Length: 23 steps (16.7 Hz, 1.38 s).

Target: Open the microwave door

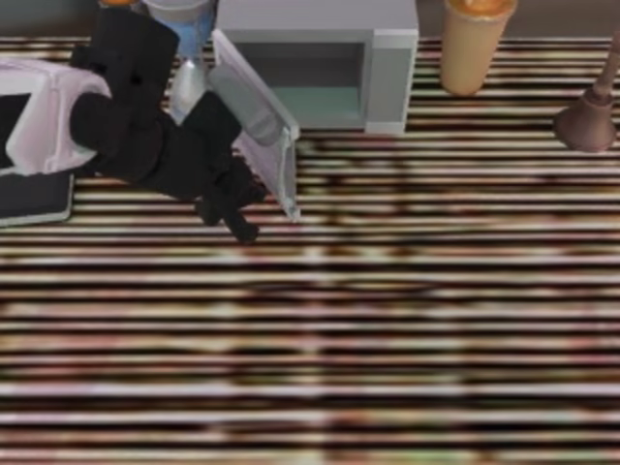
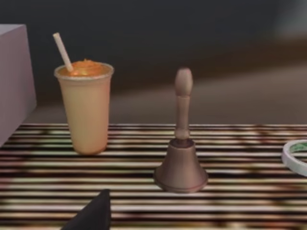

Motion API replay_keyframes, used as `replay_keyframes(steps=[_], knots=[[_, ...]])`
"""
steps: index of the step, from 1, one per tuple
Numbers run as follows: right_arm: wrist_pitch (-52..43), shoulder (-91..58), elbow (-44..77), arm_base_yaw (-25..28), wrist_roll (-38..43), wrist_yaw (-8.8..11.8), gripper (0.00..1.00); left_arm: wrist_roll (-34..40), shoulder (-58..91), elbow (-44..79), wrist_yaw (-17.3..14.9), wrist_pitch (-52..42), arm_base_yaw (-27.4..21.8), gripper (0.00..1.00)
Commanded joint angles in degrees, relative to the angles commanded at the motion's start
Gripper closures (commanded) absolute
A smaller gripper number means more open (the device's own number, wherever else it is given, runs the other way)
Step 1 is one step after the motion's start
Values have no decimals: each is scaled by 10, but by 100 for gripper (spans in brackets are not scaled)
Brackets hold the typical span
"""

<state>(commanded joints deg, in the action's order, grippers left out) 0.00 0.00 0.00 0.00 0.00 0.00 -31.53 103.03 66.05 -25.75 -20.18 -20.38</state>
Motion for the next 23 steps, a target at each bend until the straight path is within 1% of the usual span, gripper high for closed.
replay_keyframes(steps=[19,23], knots=[[0,0,0,0,0,0,0,0,0,0,0,0,0,100],[0,0,0,0,0,0,0,0,0,0,0,0,0,70]])
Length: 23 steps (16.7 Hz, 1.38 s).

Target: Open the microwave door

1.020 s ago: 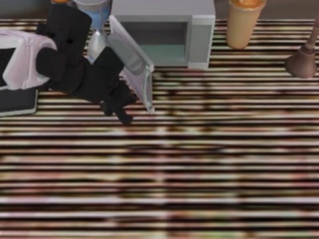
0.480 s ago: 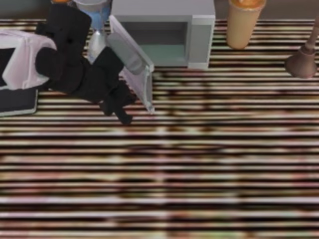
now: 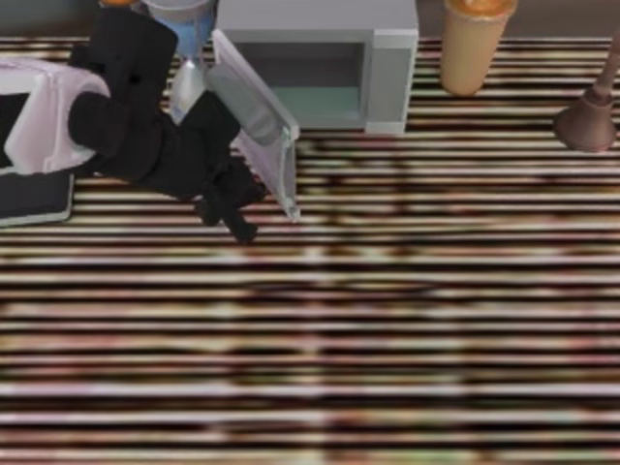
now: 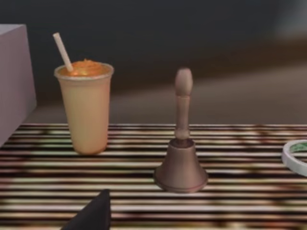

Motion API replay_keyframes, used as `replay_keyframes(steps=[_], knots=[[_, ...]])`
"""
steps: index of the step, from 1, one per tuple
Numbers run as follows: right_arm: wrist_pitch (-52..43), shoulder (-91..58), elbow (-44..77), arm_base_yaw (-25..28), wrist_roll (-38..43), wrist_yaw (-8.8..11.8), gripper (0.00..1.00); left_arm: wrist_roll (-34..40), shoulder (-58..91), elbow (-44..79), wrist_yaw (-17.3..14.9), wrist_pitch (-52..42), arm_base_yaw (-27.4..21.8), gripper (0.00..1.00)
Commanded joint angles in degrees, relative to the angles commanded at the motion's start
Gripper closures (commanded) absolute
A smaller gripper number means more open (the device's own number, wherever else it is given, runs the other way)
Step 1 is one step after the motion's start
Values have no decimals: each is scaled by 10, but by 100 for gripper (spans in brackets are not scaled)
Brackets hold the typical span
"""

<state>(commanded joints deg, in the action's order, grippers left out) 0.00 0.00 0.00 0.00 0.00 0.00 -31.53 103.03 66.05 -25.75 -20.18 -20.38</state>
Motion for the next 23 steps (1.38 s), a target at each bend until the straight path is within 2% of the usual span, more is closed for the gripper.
replay_keyframes(steps=[9,19,23], knots=[[0,0,0,0,0,0,0,0,0,0,0,0,0,2],[0,0,0,0,0,0,0,0,-2,0,1,-1,-1,0],[0,0,0,0,0,0,0,11,-58,-15,11,-35,-7,0]])
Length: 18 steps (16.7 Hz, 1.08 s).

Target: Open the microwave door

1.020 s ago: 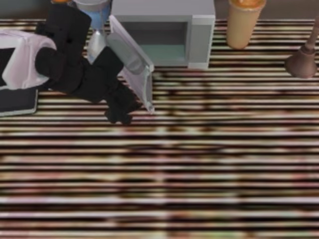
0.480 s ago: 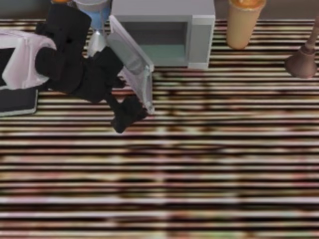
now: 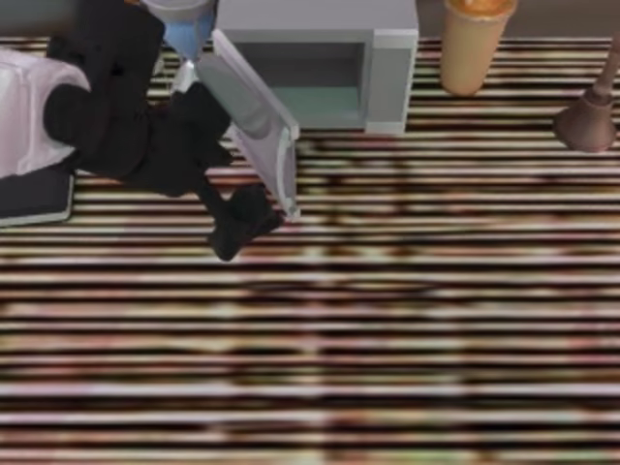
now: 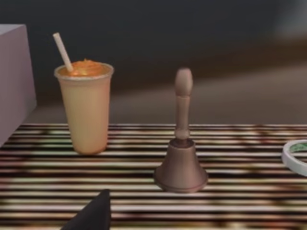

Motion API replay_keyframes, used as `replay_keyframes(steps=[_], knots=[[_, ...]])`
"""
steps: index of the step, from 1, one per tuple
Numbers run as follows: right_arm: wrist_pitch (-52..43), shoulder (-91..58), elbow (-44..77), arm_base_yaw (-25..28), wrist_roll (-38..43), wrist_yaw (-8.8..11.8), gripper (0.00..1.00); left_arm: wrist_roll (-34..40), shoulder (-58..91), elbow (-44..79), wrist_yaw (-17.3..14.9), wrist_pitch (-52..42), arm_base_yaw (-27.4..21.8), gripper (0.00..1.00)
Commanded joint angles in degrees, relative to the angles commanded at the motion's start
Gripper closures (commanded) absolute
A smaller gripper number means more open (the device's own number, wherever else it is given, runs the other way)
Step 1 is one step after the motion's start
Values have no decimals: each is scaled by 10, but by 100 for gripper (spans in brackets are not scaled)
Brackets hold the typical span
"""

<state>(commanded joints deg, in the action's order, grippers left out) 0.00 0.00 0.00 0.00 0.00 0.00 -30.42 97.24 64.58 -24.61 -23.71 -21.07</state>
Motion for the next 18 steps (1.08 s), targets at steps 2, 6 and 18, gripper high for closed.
replay_keyframes(steps=[2,6,18], knots=[[0,0,0,0,0,0,0,9,-38,-10,4,-25,-5,0],[0,0,0,0,0,0,0,18,-78,-20,7,-53,-12,0],[0,0,0,0,0,0,0,237,33,172,171,-255,-70,0]])
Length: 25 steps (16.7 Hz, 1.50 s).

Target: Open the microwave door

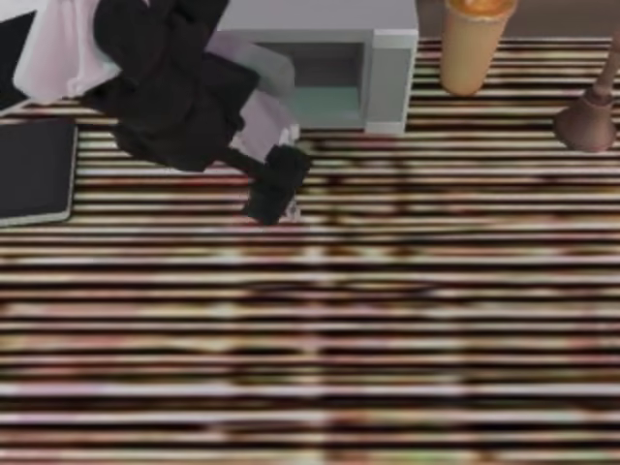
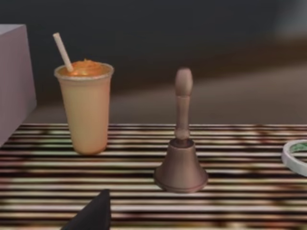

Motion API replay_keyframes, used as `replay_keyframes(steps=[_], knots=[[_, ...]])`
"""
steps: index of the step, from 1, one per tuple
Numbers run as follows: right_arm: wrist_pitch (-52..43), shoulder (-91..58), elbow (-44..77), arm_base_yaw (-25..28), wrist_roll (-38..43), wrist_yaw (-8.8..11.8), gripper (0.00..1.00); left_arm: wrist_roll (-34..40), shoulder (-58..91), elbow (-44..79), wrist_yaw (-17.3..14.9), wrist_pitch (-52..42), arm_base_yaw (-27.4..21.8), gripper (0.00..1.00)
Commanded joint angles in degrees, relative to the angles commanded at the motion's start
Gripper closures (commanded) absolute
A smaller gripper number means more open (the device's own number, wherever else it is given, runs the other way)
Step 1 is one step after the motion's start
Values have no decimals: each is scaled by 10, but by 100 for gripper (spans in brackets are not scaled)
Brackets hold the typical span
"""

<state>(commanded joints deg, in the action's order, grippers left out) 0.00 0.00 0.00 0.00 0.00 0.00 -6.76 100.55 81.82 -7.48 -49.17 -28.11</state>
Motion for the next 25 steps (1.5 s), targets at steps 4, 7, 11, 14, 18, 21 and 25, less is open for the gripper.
replay_keyframes(steps=[4,7,11,14,18,21,25], knots=[[0,0,0,0,0,0,0,238,88,183,130,-163,-54,0],[0,0,0,0,0,0,0,424,152,328,223,-272,-96,0],[0,0,0,0,0,0,0,629,232,502,323,-386,-146,0],[0,0,0,0,0,0,0,737,282,600,373,-447,-174,0],[0,0,0,0,0,0,0,816,319,669,406,-488,-194,0],[0,0,0,0,0,0,0,821,321,673,407,-490,-195,0],[0,0,0,0,0,0,0,816,317,663,406,-480,-190,0]])
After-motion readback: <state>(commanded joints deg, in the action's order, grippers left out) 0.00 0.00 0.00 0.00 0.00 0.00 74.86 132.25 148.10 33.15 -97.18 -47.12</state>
